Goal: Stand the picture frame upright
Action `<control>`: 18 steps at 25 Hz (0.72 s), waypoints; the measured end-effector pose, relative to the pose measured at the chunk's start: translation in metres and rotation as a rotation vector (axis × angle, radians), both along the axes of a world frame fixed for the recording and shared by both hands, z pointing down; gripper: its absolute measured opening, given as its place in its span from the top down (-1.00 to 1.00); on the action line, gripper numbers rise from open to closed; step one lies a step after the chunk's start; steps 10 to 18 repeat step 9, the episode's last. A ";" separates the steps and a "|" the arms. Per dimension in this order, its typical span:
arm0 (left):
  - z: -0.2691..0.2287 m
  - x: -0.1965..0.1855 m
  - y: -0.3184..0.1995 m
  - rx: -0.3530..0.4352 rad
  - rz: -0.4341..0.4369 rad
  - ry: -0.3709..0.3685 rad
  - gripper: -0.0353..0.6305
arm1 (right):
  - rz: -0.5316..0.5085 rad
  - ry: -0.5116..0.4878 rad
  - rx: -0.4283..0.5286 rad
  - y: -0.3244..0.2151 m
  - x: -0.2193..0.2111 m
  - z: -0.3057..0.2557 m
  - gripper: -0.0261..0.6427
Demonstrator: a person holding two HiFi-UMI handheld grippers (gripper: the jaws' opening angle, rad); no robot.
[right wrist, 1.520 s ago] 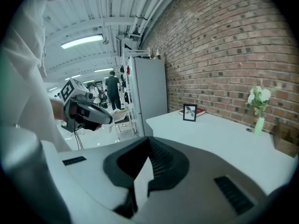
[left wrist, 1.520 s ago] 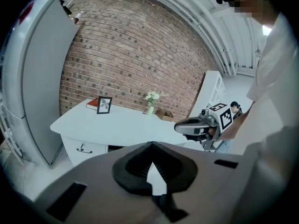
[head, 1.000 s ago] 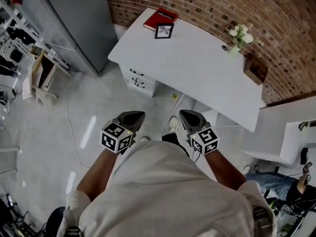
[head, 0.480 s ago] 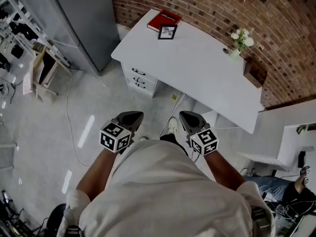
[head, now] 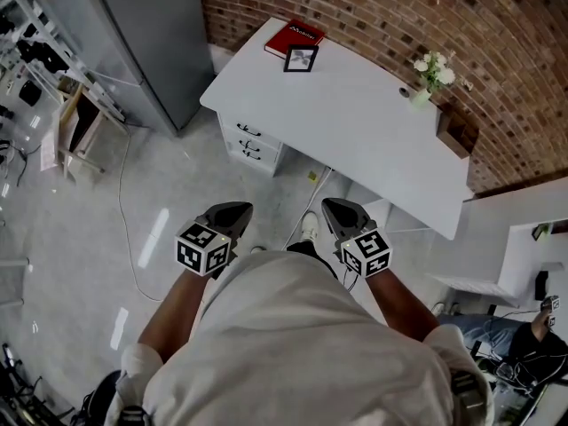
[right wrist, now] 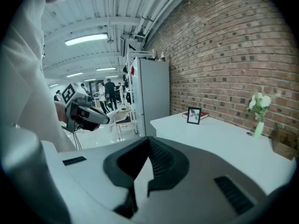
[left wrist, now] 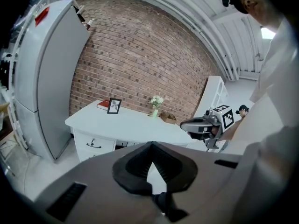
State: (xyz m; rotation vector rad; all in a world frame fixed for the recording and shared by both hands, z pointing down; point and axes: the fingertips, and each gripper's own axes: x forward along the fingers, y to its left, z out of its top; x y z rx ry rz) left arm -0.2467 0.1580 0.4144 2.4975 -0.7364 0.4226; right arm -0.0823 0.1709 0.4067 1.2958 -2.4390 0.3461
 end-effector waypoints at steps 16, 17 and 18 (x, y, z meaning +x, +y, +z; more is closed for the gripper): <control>0.004 -0.008 -0.003 -0.001 -0.011 0.003 0.91 | -0.008 0.016 0.004 -0.005 -0.004 0.001 0.91; 0.004 -0.008 -0.003 -0.001 -0.011 0.003 0.91 | -0.008 0.016 0.004 -0.005 -0.004 0.001 0.91; 0.004 -0.008 -0.003 -0.001 -0.011 0.003 0.91 | -0.008 0.016 0.004 -0.005 -0.004 0.001 0.91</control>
